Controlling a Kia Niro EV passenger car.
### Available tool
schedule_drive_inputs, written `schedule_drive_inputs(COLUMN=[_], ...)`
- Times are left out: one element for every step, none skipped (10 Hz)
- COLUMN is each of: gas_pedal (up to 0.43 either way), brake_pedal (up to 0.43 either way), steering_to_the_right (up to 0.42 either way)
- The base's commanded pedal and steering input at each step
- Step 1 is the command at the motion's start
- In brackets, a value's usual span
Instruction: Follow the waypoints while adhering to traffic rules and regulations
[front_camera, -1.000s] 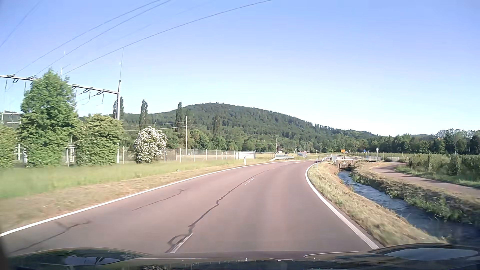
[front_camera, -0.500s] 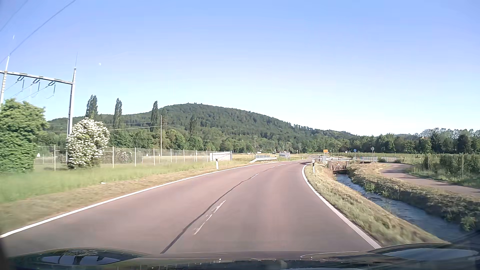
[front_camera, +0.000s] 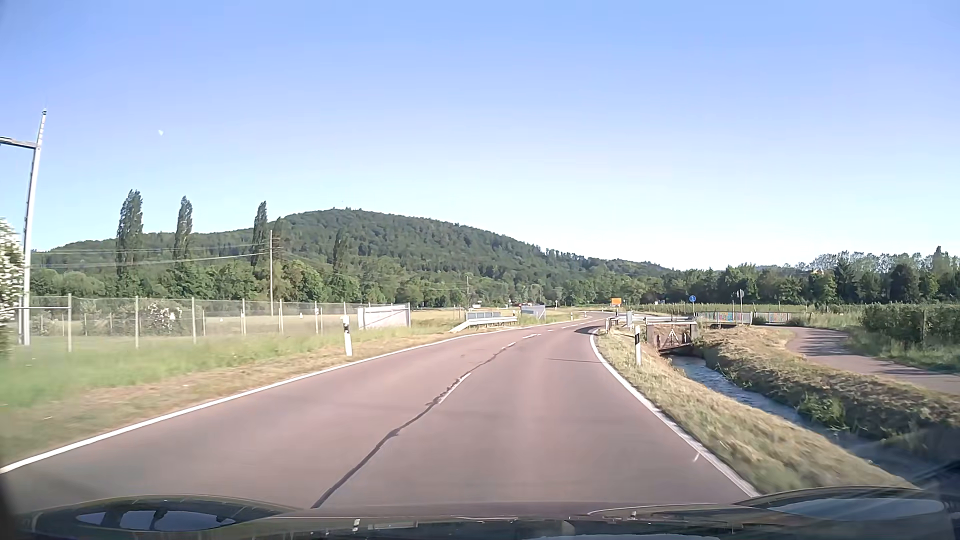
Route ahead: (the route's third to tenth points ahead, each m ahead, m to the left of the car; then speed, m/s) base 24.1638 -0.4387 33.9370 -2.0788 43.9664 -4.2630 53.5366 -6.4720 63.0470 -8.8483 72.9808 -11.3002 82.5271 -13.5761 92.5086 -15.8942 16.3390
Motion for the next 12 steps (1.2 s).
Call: schedule_drive_inputs(gas_pedal=[0.150,0.150,0.157,0.157,0.157,0.157,0.157,0.157,0.157,0.157,0.157,0.157], brake_pedal=[0.000,0.000,0.000,0.000,0.000,0.000,0.000,0.000,0.000,0.000,0.000,0.000], steering_to_the_right=[0.035,0.034,0.033,0.030,0.028,0.026,0.026,0.026,0.026,0.026,0.026,0.026])
